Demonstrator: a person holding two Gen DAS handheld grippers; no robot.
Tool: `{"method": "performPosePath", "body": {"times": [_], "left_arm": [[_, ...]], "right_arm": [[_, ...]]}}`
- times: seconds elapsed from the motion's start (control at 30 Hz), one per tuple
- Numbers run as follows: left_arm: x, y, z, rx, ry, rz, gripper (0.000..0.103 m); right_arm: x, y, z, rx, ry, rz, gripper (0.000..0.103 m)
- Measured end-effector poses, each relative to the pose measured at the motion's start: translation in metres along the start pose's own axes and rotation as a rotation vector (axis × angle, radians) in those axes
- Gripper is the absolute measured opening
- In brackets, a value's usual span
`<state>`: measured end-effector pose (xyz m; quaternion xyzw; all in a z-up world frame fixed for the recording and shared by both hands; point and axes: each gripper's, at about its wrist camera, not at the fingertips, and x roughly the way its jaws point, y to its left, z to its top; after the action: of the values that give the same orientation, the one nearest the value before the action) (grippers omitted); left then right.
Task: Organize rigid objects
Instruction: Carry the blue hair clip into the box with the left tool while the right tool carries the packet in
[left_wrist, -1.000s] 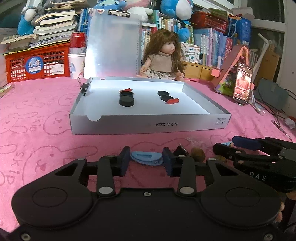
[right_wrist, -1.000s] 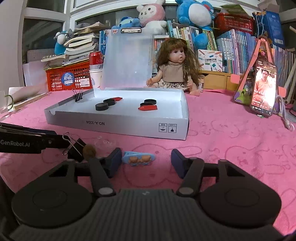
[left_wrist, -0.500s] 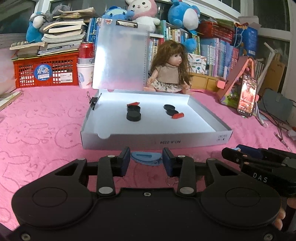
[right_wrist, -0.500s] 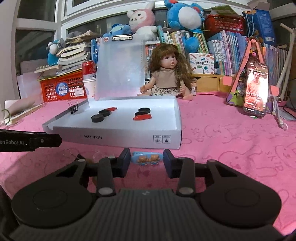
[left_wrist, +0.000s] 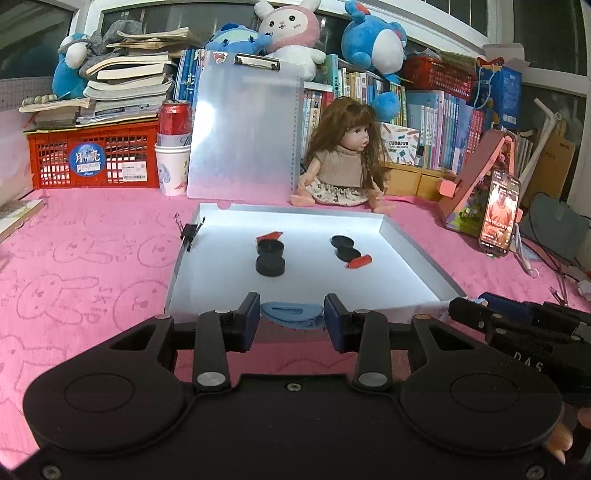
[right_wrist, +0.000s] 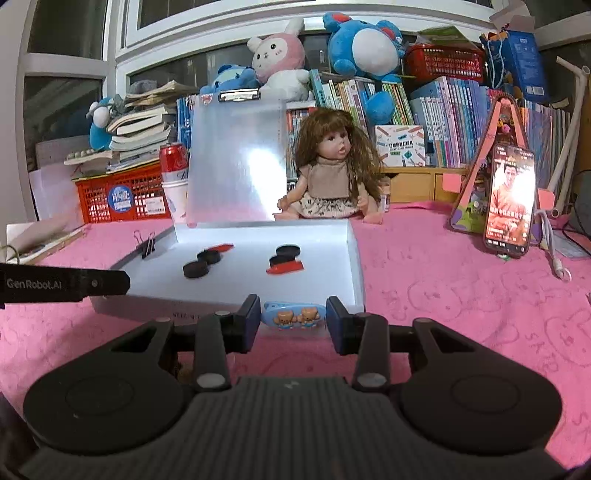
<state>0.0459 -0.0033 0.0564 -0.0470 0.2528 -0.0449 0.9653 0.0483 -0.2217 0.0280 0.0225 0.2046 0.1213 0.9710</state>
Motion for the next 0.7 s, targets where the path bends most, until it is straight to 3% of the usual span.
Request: {"method": "performPosePath", "body": {"times": [0.7], "left_arm": [[0.051,0.004,0.031,-0.037,0.054,-0.003,0.036]], "right_arm": [[0.043,-0.004,0.033,0.066,0.05,0.008,0.044]]}}
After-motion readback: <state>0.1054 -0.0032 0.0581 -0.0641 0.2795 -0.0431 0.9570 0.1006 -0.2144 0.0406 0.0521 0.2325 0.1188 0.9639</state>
